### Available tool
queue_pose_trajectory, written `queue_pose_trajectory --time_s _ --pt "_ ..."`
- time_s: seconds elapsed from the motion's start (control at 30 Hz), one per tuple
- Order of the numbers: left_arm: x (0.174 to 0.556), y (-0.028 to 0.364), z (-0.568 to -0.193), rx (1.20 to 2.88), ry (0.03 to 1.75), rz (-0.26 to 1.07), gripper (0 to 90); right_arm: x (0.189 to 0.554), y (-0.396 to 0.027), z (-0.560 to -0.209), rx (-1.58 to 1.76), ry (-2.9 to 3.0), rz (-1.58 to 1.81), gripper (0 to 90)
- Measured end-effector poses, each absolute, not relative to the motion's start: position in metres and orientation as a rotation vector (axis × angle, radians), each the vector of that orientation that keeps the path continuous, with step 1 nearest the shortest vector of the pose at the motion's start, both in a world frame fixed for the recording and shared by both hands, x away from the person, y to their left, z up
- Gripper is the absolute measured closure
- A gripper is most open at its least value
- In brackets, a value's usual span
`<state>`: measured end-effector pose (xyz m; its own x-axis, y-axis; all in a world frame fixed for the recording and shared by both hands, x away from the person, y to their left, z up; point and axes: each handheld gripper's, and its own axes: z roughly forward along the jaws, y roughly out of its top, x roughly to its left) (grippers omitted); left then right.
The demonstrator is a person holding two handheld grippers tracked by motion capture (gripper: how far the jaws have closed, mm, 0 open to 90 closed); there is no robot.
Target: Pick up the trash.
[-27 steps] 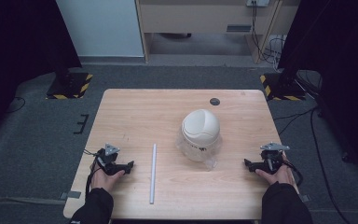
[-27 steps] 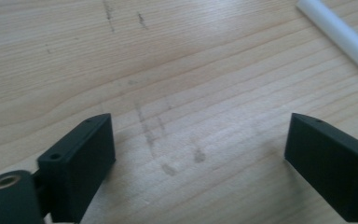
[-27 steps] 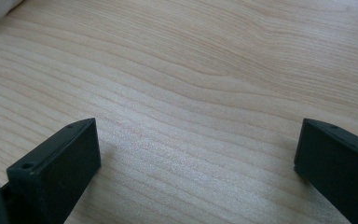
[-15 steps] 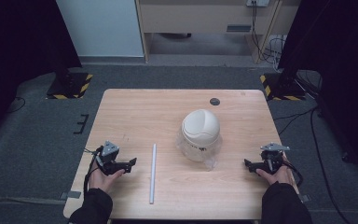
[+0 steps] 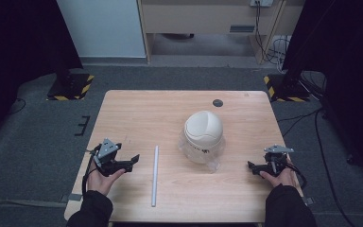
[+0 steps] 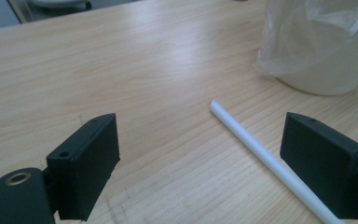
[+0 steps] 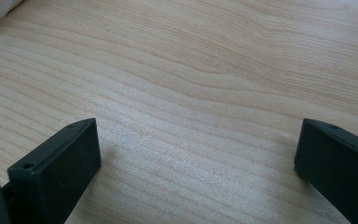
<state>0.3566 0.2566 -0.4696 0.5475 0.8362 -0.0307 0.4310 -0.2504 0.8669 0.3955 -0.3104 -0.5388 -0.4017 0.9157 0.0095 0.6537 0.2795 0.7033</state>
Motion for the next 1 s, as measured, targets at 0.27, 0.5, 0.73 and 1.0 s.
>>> queue_pose_trajectory --time_s 0.27,0.5,0.73,1.0 --pt "0.353 0.248 -0.453 1.82 0.941 0.577 8.5 0.396 -0.31 -0.539 1.415 2.156 0.895 0.7" --pt "0.35 0.239 -0.438 1.794 0.884 0.586 8.4 0.396 -0.31 -0.539 1.414 2.157 0.894 0.7" --pt "0.347 0.229 -0.427 1.785 0.828 0.587 8.9 0.396 -0.31 -0.539 1.415 2.157 0.894 0.7" --pt "0.344 0.215 -0.413 1.799 0.75 0.577 9.2 0.396 -0.31 -0.539 1.415 2.157 0.895 0.7"
